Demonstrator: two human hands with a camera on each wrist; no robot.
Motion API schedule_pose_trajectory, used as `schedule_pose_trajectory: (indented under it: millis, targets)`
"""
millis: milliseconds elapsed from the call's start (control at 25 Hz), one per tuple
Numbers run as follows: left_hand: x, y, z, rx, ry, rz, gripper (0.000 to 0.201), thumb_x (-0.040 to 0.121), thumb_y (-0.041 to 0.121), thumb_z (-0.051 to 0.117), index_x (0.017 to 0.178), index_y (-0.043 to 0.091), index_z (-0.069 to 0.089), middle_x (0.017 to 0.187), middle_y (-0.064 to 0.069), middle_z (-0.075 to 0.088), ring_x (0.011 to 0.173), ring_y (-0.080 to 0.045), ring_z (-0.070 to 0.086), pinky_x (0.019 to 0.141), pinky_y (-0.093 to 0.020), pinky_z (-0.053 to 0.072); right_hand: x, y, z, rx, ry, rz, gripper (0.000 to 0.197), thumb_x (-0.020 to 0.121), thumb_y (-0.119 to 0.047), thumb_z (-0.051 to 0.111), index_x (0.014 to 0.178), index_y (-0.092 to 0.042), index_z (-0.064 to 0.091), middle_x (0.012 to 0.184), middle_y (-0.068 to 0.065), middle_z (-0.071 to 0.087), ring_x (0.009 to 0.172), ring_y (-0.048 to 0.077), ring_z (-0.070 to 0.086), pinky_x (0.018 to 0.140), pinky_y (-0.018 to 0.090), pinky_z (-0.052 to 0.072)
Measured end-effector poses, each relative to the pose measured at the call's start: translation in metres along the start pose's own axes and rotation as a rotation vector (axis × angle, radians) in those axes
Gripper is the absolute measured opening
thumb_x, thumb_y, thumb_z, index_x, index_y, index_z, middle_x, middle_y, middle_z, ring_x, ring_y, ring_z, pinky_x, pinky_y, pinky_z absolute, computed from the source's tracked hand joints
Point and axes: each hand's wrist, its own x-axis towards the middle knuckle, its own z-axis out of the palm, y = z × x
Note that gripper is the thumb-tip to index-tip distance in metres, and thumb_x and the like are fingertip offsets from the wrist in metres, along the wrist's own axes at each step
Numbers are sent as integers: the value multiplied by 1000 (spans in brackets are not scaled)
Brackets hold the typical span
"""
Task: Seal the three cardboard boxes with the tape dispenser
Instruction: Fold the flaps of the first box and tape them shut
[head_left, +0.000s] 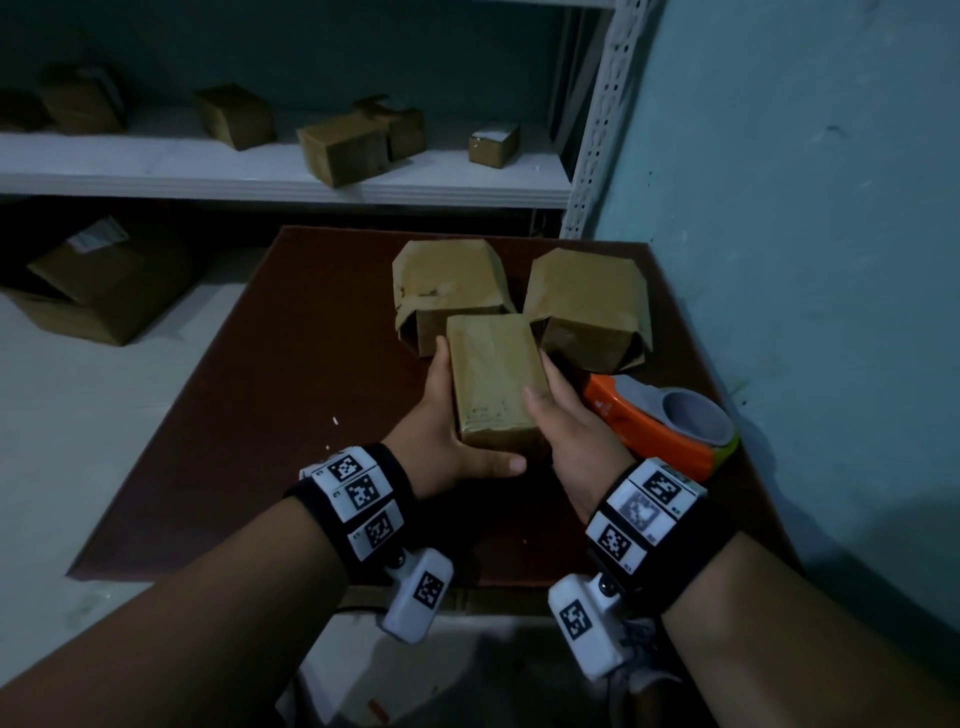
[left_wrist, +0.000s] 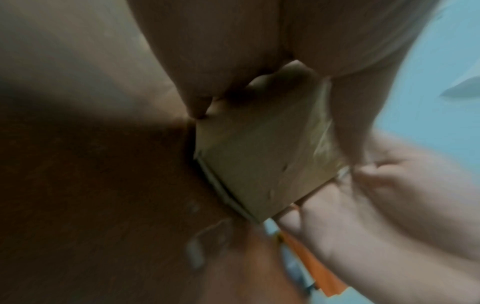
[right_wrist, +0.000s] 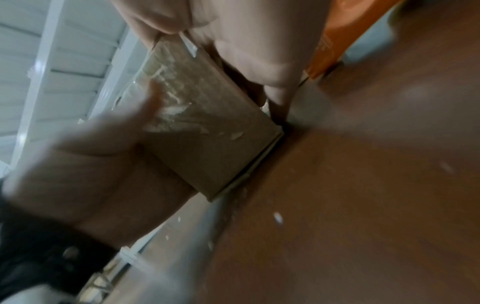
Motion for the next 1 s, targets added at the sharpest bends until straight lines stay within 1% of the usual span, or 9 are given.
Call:
schedule_pose_trajectory:
  millis: [80,120,240,360,480,560,640,880,1000]
  targets:
    - [-1,4,-2,-87,13,30,153,65,43,99,163,36,-18,162,24,17,143,7,29,114,-22,36,2,-6,-3,33,26,-6,59,92,-55,62,147,-63,43,150,-16,56,136,11,55,119,49,41]
    - [-1,4,-3,-139,36,56,146,66,49,96,165,37,-10,162,23,20,143,7,32,115,-25,38,2,-8,-5,46,44,-9,59,92,-48,65,146,-60,45,147,-14,58,133,13,58,115,50,45]
    - [2,6,-5,-238,162,101,117,68,57,91,160,41,20,161,15,36,146,-7,42,116,-48,46,2,-11,-7,98,63,-33,61,89,-34,74,141,-56,51,142,-12,62,127,17,64,108,52,52]
    - [4,6,-7,-289,253,108,99,69,45,93,149,37,36,152,15,49,139,-9,52,110,-52,51,2,-10,-7,83,71,-74,61,80,-30,79,128,-59,56,142,-18,62,130,12,61,108,51,53]
    - [5,4,-10,-304,290,117,101,62,39,98,145,42,39,148,12,53,137,-13,55,108,-55,52,0,-8,-10,31,67,-117,70,70,-36,85,130,-56,55,142,-20,60,133,10,58,105,50,54]
    - [5,5,-13,-333,281,127,108,57,34,101,144,52,39,149,7,53,138,-19,54,105,-58,53,-2,-9,-11,-14,69,-149,74,69,-37,88,133,-52,54,141,-19,61,131,6,59,103,46,56]
    - [4,6,-15,-347,272,144,114,53,29,102,145,56,40,150,3,52,139,-24,54,102,-61,53,-5,-10,-11,-35,69,-179,74,70,-33,89,132,-48,53,137,-19,62,127,2,60,100,41,57]
    - [0,11,-17,-364,271,214,109,51,22,100,143,40,44,147,-2,56,137,-21,55,105,-60,52,-11,-15,-11,-81,66,-223,71,71,-27,88,129,-49,53,134,-20,61,124,-3,59,95,34,58]
    - [0,15,-20,-391,254,236,105,49,18,98,139,38,46,147,-5,56,137,-23,55,103,-59,54,-14,-19,-10,-151,70,-254,74,77,-15,87,131,-49,48,136,-21,56,124,-5,56,88,27,58]
